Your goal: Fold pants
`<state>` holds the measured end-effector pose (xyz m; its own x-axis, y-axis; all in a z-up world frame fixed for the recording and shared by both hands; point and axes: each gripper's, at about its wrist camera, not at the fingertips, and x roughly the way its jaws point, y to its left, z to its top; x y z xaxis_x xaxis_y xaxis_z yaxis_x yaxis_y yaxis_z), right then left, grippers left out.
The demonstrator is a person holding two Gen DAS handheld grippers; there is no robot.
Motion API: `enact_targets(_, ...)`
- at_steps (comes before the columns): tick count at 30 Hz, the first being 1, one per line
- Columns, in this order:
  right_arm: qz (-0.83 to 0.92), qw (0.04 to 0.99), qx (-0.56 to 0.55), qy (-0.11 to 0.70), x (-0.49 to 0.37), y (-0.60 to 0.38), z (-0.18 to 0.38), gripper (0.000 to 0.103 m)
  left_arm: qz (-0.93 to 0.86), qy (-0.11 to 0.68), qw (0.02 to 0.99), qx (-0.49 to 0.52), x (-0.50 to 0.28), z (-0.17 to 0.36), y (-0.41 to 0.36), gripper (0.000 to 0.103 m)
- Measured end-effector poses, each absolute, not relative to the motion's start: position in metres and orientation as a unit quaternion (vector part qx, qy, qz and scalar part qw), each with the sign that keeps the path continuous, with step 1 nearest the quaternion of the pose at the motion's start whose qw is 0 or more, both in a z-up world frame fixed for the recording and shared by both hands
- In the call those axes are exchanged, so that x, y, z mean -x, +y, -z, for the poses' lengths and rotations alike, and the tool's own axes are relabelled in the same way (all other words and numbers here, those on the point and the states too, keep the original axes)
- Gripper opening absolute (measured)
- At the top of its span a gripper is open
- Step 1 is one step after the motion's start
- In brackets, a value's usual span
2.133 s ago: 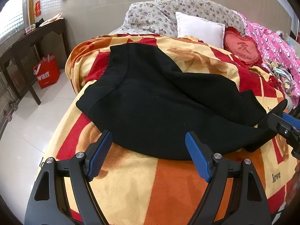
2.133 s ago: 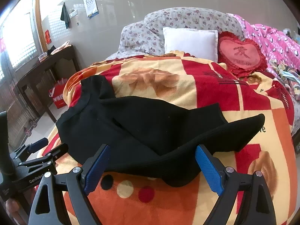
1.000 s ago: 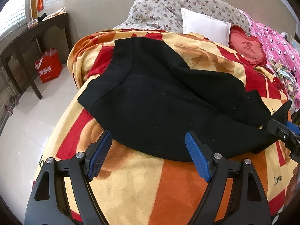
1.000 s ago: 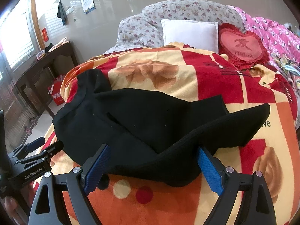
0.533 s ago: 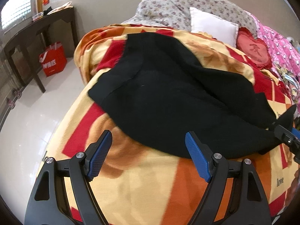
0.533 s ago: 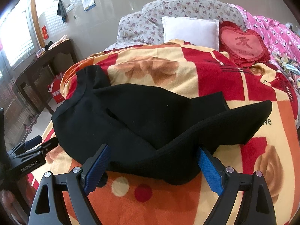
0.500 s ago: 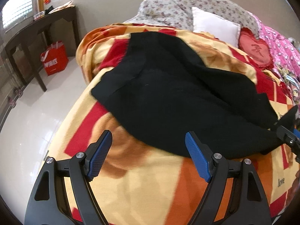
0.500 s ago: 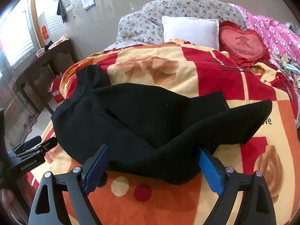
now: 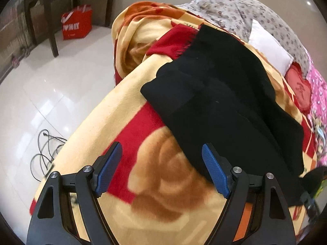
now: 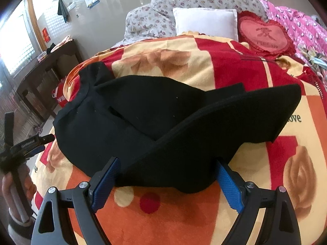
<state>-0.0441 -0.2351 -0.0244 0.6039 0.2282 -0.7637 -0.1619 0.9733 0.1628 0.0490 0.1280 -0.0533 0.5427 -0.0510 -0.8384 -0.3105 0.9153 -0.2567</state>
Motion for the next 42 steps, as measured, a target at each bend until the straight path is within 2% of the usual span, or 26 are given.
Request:
enact_targets(6, -0.111, 0.890, -0.054, 0.439, 0.040, -0.242, 0.031, 0.090, -0.074, 0.474, 0.856, 0.191, -0.079, 0.057, 0.122, 0.081)
enact_targets(7, -0.113, 0.890, -0.057, 0.439, 0.040, -0.243, 0.031, 0.090, -0.065, 0.474, 0.857, 0.189, -0.083, 0.057, 0.118, 0.079)
enact_targets(8, -0.114, 0.890, -0.059, 0.436, 0.041, -0.244, 0.030, 0.090, -0.056, 0.472, 0.860, 0.186, -0.086, 0.057, 0.115, 0.074)
enact_targets(10, -0.118, 0.894, -0.064, 0.427, 0.045, -0.247, 0.026, 0.090, -0.046, 0.473, 0.862, 0.174, -0.090, 0.056, 0.107, 0.037)
enact_targets(13, -0.123, 0.902, -0.068, 0.408, 0.058, -0.255, 0.015, 0.090, -0.030, 0.470, 0.866, 0.169, -0.086, 0.050, 0.101, 0.009)
enact_targets(17, -0.105, 0.917, -0.073, 0.378, 0.078, -0.277, -0.006, 0.090, -0.008, 0.449, 0.876, 0.175, -0.060, 0.031, 0.104, 0.009)
enact_targets(22, -0.066, 0.922, -0.088, 0.371, 0.092, -0.317, -0.012, 0.090, -0.015, 0.429, 0.890, 0.152, -0.015, 0.016, 0.116, 0.004)
enact_targets(29, -0.067, 0.890, -0.281, 0.353, 0.087, -0.376, -0.004, 0.090, -0.029, 0.442, 0.886, 0.137, -0.002, 0.022, 0.127, 0.003)
enact_targets(33, -0.074, 0.896, -0.264, 0.349, 0.078, -0.365, -0.015, 0.090, -0.035, 0.455, 0.877, 0.150, -0.012, 0.029, 0.124, 0.004)
enact_targets(35, -0.077, 0.899, -0.244, 0.357, 0.071, -0.355, -0.016, 0.090, -0.036, 0.462, 0.874, 0.148, -0.020, 0.032, 0.121, 0.014)
enact_targets(37, -0.079, 0.898, -0.233, 0.366, 0.066, -0.348, -0.014, 0.090, -0.038, 0.465, 0.870, 0.160, -0.027, 0.037, 0.122, 0.039)
enact_targets(39, -0.076, 0.898, -0.234, 0.364, 0.062, -0.347, -0.013, 0.090, -0.055, 0.461, 0.868, 0.177, -0.031, 0.040, 0.127, 0.046)
enact_targets(42, -0.063, 0.902, -0.244, 0.351, 0.057, -0.349, -0.020, 0.090, -0.070, 0.463, 0.860, 0.202, -0.041, 0.046, 0.135, 0.051)
